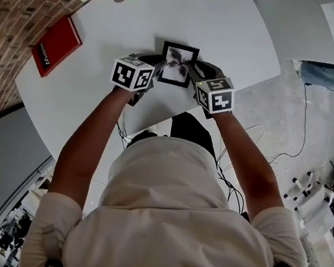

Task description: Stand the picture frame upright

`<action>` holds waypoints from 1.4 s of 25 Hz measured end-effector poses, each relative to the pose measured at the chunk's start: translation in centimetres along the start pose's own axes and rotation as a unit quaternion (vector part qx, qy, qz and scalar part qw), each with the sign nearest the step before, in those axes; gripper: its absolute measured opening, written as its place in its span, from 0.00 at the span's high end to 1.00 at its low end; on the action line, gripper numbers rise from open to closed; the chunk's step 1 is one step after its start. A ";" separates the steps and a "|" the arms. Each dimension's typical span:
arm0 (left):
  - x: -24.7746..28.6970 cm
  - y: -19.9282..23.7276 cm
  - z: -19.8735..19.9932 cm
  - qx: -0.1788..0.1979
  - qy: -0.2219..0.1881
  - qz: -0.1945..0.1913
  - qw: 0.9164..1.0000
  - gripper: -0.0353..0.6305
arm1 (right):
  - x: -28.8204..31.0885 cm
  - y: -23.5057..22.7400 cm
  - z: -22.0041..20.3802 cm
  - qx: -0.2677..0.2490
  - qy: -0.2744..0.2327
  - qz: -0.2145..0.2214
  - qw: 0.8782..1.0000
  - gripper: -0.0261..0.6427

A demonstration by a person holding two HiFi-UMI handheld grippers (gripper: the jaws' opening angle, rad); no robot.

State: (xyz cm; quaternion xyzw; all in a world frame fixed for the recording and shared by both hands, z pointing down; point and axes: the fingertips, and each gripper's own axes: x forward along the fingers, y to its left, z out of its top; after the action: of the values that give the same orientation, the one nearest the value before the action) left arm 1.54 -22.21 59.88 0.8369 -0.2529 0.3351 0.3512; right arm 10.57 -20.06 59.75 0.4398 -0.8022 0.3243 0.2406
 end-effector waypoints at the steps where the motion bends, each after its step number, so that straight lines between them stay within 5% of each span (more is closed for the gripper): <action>1: 0.0 -0.1 0.1 0.000 -0.002 0.000 1.000 0.84 | -0.1 -0.1 0.1 -0.002 -0.002 -0.001 1.000 0.81; 35: -1.0 0.5 5.8 0.024 -0.060 0.047 0.997 0.86 | -0.8 -2.6 6.3 -0.073 -0.044 0.027 0.996 0.89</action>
State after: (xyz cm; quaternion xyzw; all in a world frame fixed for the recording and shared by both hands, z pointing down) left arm 2.80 -26.69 56.24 0.8509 -0.3049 0.3061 0.2987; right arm 12.55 -25.28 55.79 0.4129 -0.8453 0.2516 0.2271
